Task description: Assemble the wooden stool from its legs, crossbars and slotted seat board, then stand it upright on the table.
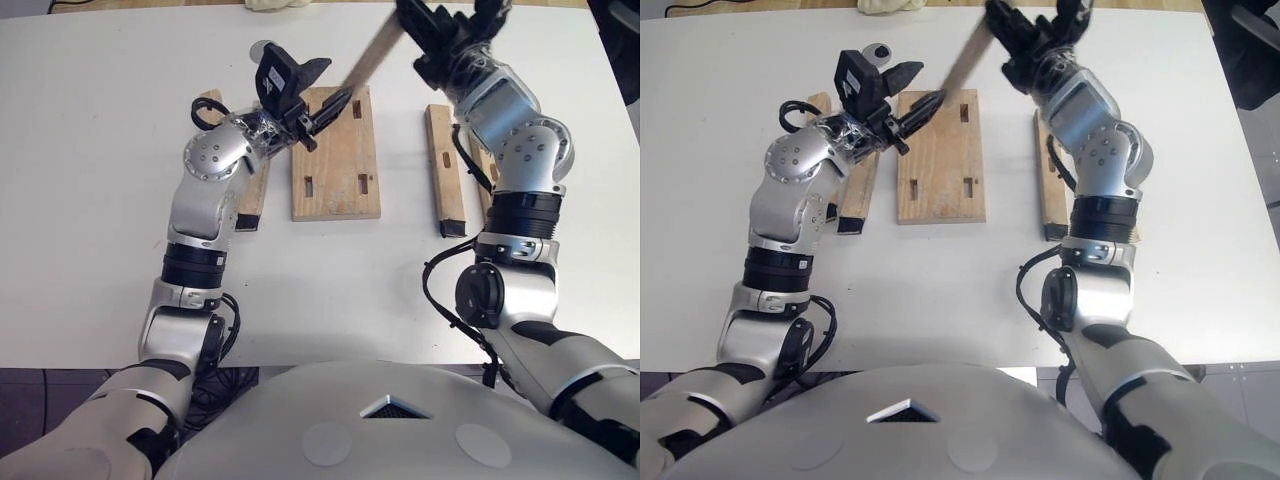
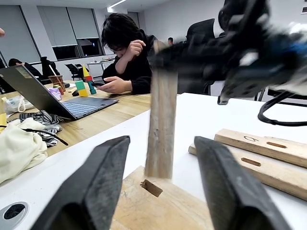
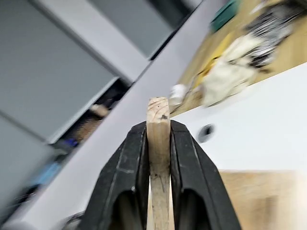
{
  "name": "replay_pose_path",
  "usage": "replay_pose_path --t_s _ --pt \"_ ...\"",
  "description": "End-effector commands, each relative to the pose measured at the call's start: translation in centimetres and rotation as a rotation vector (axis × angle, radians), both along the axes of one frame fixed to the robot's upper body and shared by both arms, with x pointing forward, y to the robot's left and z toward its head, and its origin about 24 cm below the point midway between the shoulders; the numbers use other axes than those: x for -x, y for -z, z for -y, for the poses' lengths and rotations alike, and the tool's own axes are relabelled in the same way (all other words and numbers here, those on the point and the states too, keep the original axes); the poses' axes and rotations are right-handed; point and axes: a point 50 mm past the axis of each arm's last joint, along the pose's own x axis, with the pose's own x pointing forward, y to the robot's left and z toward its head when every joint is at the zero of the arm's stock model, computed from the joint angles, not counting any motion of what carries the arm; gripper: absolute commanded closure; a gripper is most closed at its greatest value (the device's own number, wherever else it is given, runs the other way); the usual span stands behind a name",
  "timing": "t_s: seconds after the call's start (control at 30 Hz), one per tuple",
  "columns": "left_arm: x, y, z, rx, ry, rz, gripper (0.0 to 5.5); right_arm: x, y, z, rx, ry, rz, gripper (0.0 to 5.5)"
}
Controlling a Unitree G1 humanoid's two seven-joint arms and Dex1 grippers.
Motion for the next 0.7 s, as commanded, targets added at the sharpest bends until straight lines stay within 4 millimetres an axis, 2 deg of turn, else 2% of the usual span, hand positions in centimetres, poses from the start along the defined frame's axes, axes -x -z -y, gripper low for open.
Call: replay_pose_path --t_s 0.03,0.1,0.17,0.23,0.33,0.43,0.47,0.53,0.7 --pt "-0.3 0.2 -0.2 -0.015 -0.077 0.020 2.70 -0.5 -1.6 7.2 0.233 0.319 0.126 5.12" --pt "-0.4 0.6 -0.4 0.001 -0.119 0.013 3.00 0.5 -1.6 10.4 0.338 0.361 0.143 5.12" --pt "-0.4 1.0 -0.8 0.008 -0.156 0.006 3.35 1.7 -0.7 12.3 0.391 0.358 0.114 5.12" --pt "-0.3 1.4 -1.7 0.026 -0.204 -0.004 3.64 3.9 -0.1 13.5 0.287 0.356 0.066 5.12" --pt "-0.1 1.8 -3.1 0.060 -0.287 -0.010 4.16 6.2 0.1 12.7 0.080 0.302 0.032 5.12" --pt "-0.4 2.1 -3.4 0.068 -0.326 -0.018 4.67 7.2 0.4 11.1 -0.034 0.218 0.010 5.12" --pt "-0.7 2.2 -3.5 0.063 -0.347 -0.024 4.87 7.4 0.7 10.5 -0.034 0.198 -0.003 5.12" --pt "-1.3 2.9 -4.3 0.020 -0.424 -0.047 4.89 7.6 1.7 10.0 -0.019 0.195 -0.038 5.12" --pt "-1.6 3.9 -5.1 -0.035 -0.464 -0.076 4.89 8.2 3.0 10.4 0.101 0.230 -0.043 5.12"
